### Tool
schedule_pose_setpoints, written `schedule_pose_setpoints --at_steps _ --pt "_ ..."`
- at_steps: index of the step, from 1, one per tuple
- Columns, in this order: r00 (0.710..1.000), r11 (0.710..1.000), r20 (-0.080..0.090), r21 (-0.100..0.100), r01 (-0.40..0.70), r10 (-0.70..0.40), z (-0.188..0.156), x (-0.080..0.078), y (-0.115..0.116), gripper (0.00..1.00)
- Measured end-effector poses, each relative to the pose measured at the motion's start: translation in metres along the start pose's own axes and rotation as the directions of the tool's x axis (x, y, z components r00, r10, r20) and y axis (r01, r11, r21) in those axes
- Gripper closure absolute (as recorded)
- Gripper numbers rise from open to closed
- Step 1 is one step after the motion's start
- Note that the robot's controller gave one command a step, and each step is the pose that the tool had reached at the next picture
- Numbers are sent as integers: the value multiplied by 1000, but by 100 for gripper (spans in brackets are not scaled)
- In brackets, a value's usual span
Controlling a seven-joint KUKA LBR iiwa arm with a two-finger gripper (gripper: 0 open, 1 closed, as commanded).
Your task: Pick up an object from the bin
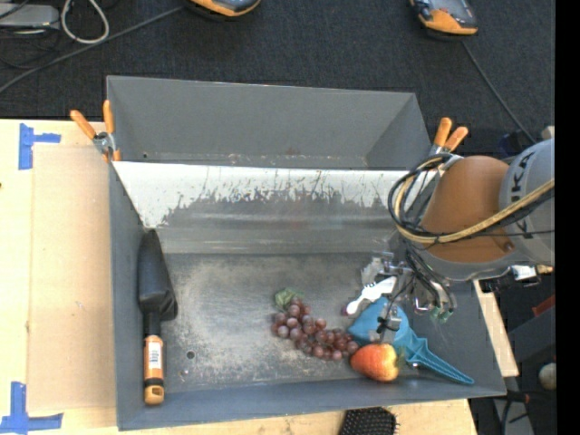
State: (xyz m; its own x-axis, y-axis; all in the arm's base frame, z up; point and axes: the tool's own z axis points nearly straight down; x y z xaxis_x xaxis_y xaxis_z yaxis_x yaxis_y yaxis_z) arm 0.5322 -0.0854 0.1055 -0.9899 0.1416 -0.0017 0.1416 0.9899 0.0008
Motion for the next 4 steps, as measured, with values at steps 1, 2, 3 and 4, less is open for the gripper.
schedule_pose_setpoints --at_steps 1,2,3,4 --pt "999 999 -2 -3 -45 45 1 21 78 0" --pt "998 998 2 1 -58 58 37 22 86 0" --pt "984 984 0 -4 -177 177 36 53 135 100" --pt "984 984 0 -3 -176 176 36 53 135 100"
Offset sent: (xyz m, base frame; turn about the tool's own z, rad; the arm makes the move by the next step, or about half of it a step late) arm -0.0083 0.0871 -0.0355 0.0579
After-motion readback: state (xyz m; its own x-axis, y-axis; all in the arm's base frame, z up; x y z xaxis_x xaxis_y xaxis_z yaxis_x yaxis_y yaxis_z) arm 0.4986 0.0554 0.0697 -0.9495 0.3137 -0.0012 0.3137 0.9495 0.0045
